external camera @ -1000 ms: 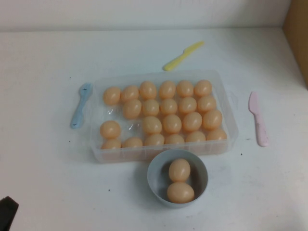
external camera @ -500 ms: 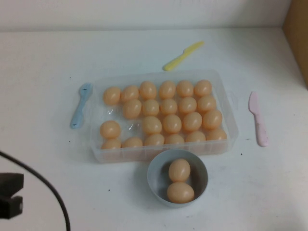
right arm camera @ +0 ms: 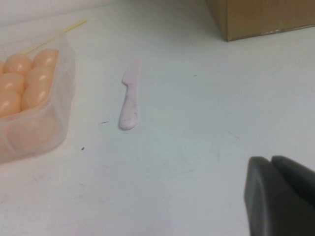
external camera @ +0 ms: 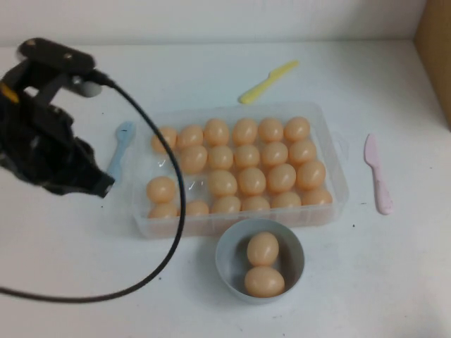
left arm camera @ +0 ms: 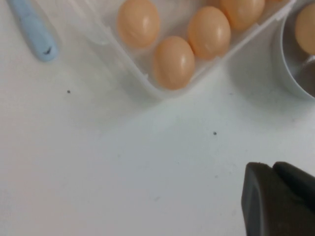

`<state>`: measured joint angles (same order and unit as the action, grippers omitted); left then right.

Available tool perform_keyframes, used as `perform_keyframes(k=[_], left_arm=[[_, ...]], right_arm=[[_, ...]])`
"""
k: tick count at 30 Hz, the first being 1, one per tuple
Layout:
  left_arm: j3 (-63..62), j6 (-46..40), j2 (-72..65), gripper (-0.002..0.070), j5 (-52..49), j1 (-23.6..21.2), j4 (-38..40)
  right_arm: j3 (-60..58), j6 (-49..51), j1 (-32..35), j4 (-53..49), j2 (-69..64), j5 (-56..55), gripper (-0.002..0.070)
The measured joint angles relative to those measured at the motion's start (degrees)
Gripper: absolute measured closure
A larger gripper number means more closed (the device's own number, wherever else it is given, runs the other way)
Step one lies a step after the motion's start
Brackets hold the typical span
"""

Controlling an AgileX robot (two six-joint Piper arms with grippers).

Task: Take an egg out of the egg box
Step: Pick up the egg from the plastic box

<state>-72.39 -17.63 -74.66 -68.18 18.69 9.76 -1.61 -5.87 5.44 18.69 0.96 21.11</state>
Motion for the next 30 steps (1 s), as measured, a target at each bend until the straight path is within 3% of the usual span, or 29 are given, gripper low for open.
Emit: perform_keyframes(k=[9,13,17,19,23,30], left_arm=[[-16.9,2.4,-20.3,0.067,-1.0,7.2,-8.4],[-22.5,2.4,-27.4,0.0563,-1.3,8.6,-8.8],[-26.4,2.6,-33.5,0.031,-1.7,9.3,-9.8],[-27.0,2.6,-35.2,0.0237,-1.8,9.3,-10.1],[-27.5,2.6,-37.7,0.0188,-1.8,9.3,-12.1],[-27.8,2.6,-40.1,0.0178,0.4,9.3,-14.5]], right_arm=[[0.0,0.0,0.0,0.0,0.0,0.0,0.0695],[0.0,0.0,0.0,0.0,0.0,0.0,0.0695],[0.0,0.0,0.0,0.0,0.0,0.0,0.0695],[0.0,0.0,0.0,0.0,0.0,0.0,0.0695],[0.0,0.0,0.0,0.0,0.0,0.0,0.0695],[0.0,0.0,0.0,0.0,0.0,0.0,0.0695]])
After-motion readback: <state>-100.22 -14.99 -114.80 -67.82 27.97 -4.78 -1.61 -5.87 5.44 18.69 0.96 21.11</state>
